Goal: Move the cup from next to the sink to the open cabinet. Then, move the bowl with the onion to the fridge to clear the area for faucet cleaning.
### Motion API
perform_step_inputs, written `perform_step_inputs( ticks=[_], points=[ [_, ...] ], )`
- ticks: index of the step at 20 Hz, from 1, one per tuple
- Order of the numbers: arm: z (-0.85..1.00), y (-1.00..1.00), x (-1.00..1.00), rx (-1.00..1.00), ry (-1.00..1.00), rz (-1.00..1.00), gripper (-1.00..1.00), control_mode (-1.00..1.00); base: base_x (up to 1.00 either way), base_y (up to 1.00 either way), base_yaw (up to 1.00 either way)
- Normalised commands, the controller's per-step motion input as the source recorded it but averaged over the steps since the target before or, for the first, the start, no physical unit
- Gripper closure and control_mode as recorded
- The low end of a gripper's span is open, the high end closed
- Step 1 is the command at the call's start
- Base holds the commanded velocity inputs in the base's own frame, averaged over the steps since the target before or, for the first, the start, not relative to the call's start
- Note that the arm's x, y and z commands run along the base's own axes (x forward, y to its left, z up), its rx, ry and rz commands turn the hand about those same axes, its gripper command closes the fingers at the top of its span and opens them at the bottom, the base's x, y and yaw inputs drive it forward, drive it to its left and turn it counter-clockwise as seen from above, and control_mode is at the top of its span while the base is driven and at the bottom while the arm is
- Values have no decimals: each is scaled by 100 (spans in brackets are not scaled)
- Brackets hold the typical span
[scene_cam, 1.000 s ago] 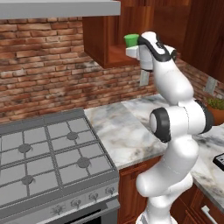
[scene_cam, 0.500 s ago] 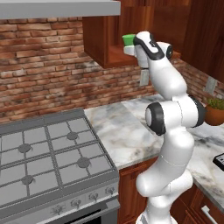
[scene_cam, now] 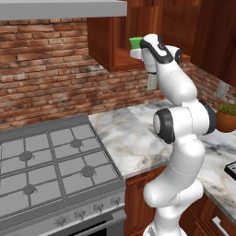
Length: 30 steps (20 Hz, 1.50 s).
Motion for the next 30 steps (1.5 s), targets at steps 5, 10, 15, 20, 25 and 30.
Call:
perform_step_inputs(
  ticks=[5,10,15,20,25,30],
  points=[
    [-24,0,45,0,0,-1,100,-100,0,0,0],
    [-24,0,52,0,2,-1,100,-100,0,0,0],
    [-5,0,13,0,2,0,-100,-100,0,0,0],
    [0,-1,-39,1,0,0,-100,-100,0,0,0],
    [-3,-4,-84,3,0,0,-100,-100,0,0,0],
    [-6,0,-96,2,0,0,-100,-100,0,0,0]
  ],
)
